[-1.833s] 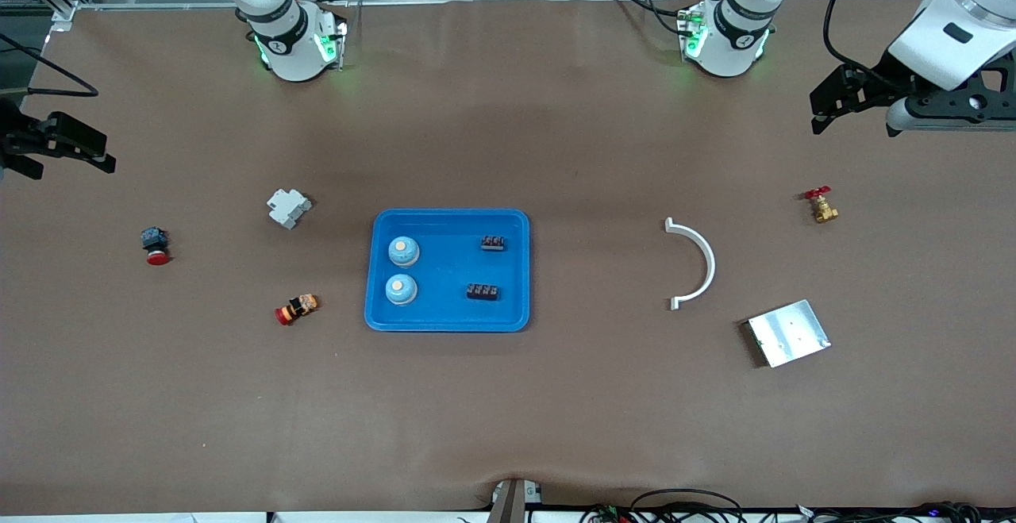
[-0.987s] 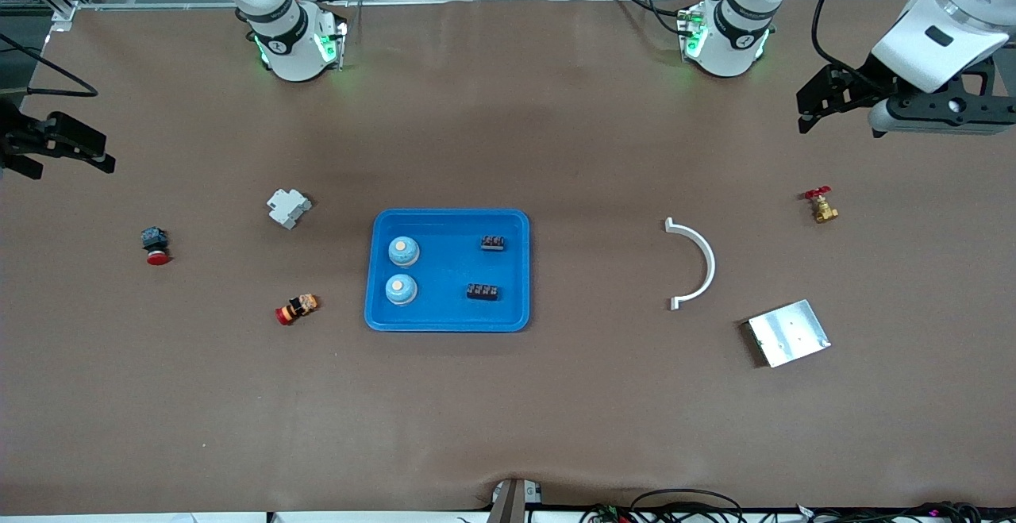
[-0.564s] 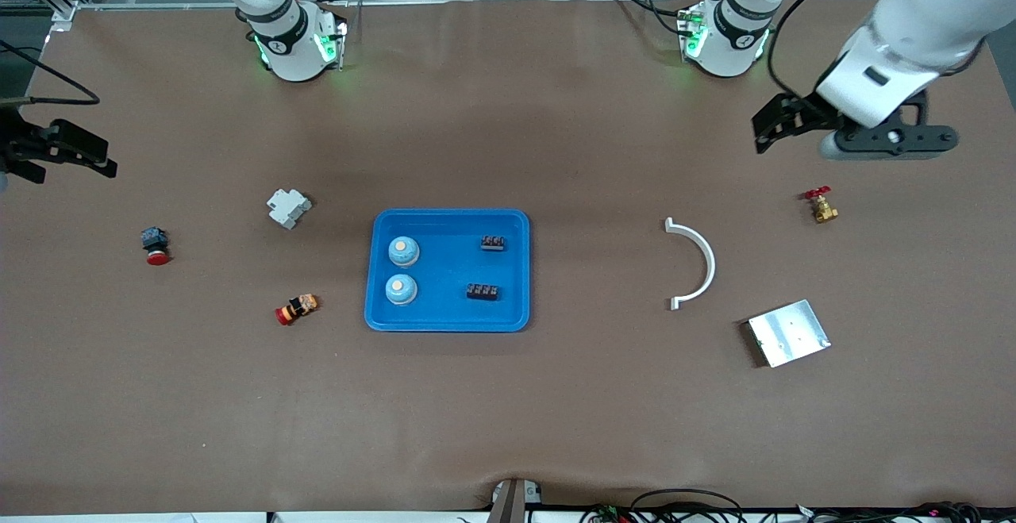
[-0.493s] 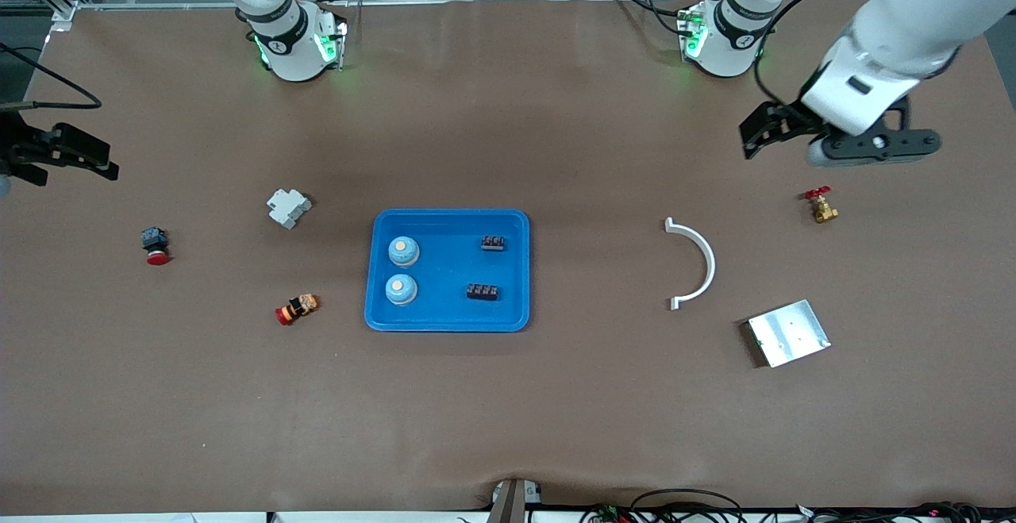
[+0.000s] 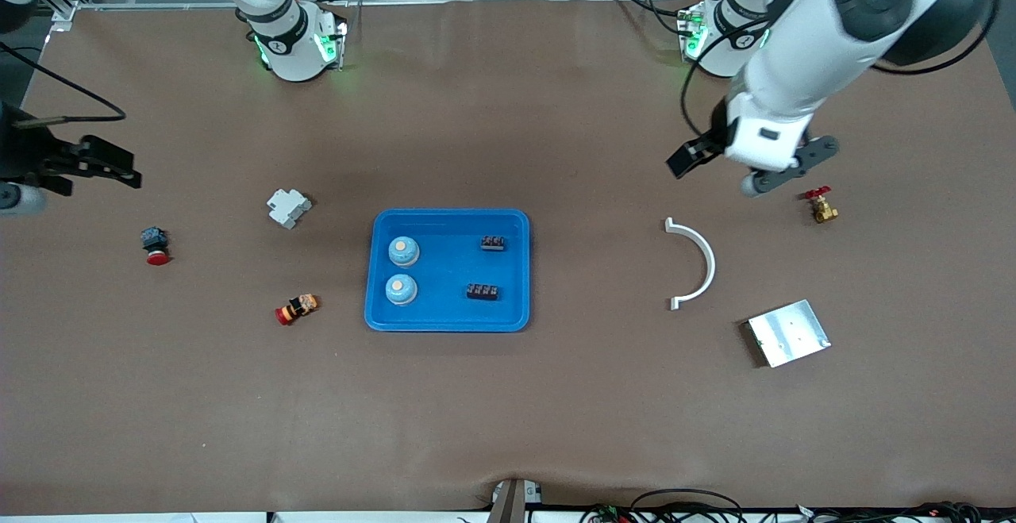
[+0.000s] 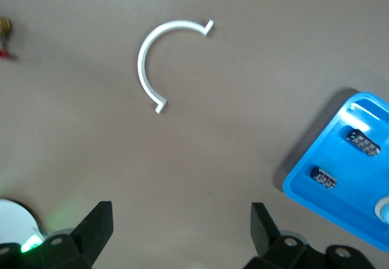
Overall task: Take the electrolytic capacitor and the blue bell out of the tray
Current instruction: 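Reach the right gripper to a bell while the left gripper reaches a capacitor, then grasp the blue bell with the right gripper while the left gripper grasps the capacitor, then carry the bell beside the red button while the left gripper carries the capacitor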
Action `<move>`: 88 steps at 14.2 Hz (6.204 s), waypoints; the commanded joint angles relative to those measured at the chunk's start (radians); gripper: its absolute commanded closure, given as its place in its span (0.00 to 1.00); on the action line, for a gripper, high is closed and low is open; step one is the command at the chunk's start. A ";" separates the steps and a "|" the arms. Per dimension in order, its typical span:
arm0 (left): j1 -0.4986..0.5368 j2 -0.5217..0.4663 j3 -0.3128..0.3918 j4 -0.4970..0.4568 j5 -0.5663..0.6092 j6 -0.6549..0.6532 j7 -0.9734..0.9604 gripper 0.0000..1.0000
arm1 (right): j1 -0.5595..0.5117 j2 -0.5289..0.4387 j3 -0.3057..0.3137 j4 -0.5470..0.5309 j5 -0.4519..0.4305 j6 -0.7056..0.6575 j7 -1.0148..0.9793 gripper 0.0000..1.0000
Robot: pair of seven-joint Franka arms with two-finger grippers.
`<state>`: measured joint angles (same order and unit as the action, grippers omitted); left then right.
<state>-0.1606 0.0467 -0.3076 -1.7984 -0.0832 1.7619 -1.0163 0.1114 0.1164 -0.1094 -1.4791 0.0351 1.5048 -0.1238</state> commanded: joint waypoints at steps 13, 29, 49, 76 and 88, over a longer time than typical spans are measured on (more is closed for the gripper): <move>-0.235 0.396 -0.024 0.215 0.135 0.154 -1.007 0.00 | 0.290 0.324 -0.001 -0.167 0.124 0.446 0.616 0.00; -0.438 0.714 0.056 0.439 0.195 0.371 -1.312 0.00 | 0.384 0.384 0.093 -0.464 0.126 0.877 0.971 0.00; -0.589 0.895 0.183 0.524 0.197 0.556 -1.317 0.00 | 0.386 0.457 0.106 -0.440 0.203 0.910 0.983 0.00; -0.527 0.668 0.165 0.496 0.197 0.223 -0.595 1.00 | -0.146 0.123 0.088 -0.535 -0.024 0.468 0.040 1.00; -0.315 0.365 0.165 0.003 0.206 0.411 0.221 1.00 | -0.116 0.232 -0.122 -0.724 -0.069 0.838 -0.254 0.89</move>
<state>-0.5050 0.5068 -0.1379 -1.6308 0.1255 2.0726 -0.8805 -0.0419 0.3378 -0.2014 -2.1999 -0.0206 2.3306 -0.3670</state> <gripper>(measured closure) 0.661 0.361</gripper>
